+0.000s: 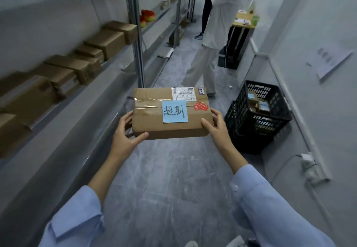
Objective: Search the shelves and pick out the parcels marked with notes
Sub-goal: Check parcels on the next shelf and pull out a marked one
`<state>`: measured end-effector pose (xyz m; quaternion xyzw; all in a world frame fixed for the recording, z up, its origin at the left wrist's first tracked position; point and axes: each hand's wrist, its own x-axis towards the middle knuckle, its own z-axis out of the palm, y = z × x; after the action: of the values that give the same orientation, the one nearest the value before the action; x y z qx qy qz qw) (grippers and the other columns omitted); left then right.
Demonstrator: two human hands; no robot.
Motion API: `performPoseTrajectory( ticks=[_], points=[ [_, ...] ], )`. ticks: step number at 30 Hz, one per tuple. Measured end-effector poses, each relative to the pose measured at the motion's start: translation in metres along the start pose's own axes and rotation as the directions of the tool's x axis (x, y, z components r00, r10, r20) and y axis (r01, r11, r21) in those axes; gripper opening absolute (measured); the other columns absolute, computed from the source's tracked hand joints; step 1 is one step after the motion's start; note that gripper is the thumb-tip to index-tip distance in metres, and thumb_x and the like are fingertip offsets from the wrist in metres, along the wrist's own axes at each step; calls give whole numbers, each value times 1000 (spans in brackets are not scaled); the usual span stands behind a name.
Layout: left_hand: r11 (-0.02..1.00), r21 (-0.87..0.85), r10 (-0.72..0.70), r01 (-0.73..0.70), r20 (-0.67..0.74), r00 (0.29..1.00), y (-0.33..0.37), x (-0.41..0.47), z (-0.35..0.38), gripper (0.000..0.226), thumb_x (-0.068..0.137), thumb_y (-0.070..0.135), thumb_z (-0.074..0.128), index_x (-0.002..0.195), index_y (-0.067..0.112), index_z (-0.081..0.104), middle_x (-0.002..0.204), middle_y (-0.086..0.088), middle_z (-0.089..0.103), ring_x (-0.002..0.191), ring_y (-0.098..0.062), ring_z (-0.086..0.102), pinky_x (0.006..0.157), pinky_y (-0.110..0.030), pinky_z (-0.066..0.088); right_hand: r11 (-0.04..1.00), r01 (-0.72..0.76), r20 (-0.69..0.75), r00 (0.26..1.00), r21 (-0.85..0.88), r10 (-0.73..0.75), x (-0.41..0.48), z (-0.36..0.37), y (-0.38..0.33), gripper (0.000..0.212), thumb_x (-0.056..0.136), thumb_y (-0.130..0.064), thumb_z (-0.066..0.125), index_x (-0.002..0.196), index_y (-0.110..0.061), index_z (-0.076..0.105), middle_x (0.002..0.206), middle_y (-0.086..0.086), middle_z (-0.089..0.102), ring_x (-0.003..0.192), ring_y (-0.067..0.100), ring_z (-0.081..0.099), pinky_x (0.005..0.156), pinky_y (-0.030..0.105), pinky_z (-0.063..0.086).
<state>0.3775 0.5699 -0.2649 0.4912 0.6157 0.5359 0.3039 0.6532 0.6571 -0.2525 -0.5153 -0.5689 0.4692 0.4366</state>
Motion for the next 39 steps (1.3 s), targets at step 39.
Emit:
performPoseTrajectory(
  ticks=[39],
  points=[
    [996, 50, -89, 75, 471, 878, 10, 430, 605, 77, 75, 15, 82, 139, 28, 41, 140, 1, 49, 125, -18, 50, 97, -37, 51, 918, -352, -191, 903, 184, 384, 451, -451, 169, 44, 100, -30, 53, 137, -38, 32, 138, 0, 50, 115, 13, 55, 88, 36, 53]
  ],
)
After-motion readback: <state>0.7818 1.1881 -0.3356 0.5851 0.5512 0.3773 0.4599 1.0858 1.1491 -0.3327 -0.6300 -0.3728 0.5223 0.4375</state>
